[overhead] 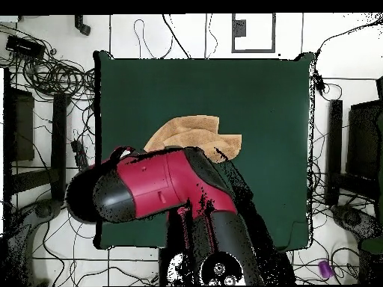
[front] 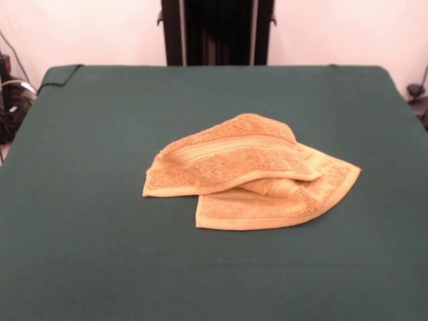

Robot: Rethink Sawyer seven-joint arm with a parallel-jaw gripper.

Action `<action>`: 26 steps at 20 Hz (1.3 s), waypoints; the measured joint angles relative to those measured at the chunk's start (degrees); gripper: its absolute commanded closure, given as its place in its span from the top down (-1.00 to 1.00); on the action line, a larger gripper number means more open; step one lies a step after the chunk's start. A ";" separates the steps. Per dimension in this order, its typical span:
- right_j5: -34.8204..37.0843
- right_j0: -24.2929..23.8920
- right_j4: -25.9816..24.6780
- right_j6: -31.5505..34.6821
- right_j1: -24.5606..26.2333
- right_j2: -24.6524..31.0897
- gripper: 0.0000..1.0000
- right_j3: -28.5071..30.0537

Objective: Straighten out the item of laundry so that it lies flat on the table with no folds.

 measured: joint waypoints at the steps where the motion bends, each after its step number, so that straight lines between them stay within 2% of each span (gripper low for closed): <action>1: -0.29 -0.42 -0.06 0.00 -0.01 0.43 1.00 0.36; 11: -1.98 -5.44 -1.52 -0.01 0.30 3.64 1.00 2.26; 26: -2.32 -9.55 -3.51 -0.01 0.31 6.97 1.00 3.52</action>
